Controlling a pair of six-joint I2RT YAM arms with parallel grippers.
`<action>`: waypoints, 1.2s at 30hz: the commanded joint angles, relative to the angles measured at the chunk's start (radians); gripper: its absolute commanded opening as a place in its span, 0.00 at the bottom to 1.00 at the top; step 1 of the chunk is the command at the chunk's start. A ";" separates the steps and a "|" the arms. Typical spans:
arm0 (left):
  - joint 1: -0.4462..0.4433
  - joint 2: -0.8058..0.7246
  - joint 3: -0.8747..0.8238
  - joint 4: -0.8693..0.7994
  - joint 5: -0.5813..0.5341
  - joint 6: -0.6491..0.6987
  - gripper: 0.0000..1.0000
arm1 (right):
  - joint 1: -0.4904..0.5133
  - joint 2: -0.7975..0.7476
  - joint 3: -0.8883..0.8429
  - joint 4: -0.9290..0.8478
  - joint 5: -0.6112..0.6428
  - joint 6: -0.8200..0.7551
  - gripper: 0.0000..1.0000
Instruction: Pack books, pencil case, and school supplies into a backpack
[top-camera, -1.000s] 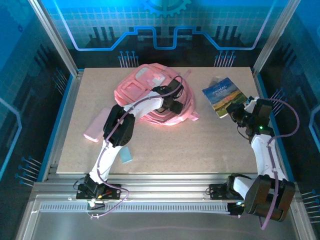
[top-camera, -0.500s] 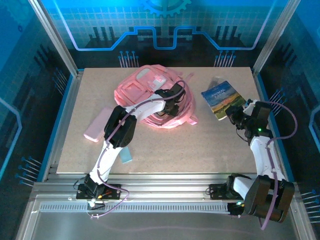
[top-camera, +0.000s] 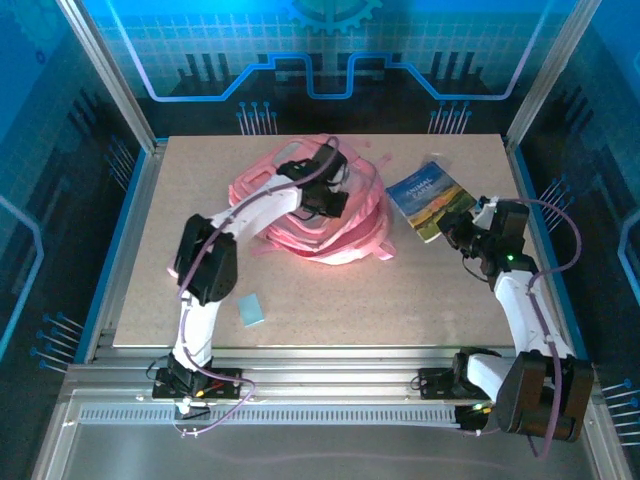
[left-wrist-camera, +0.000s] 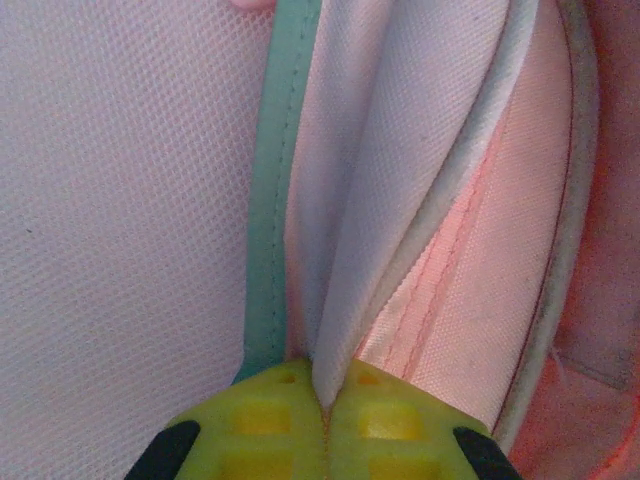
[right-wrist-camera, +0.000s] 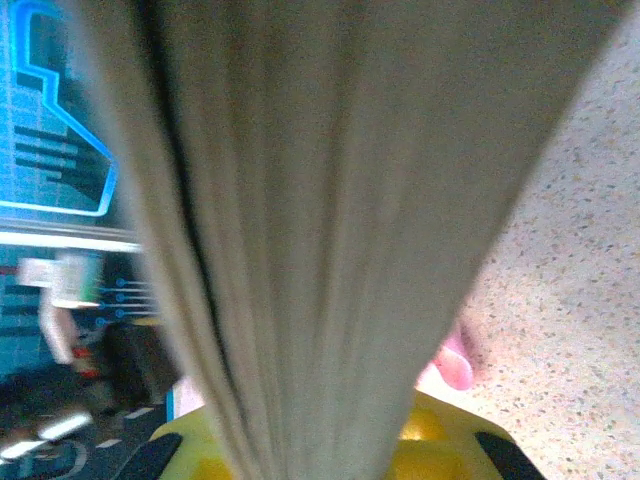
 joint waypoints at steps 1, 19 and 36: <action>0.048 -0.113 0.066 0.021 0.177 -0.080 0.00 | 0.063 0.010 0.070 0.077 -0.002 -0.019 0.00; 0.093 -0.108 0.130 0.177 0.384 -0.208 0.00 | 0.494 0.687 0.419 0.517 -0.041 0.182 0.00; 0.099 -0.136 -0.002 0.318 0.327 -0.278 0.00 | 0.369 0.596 0.472 -0.059 0.071 -0.160 0.77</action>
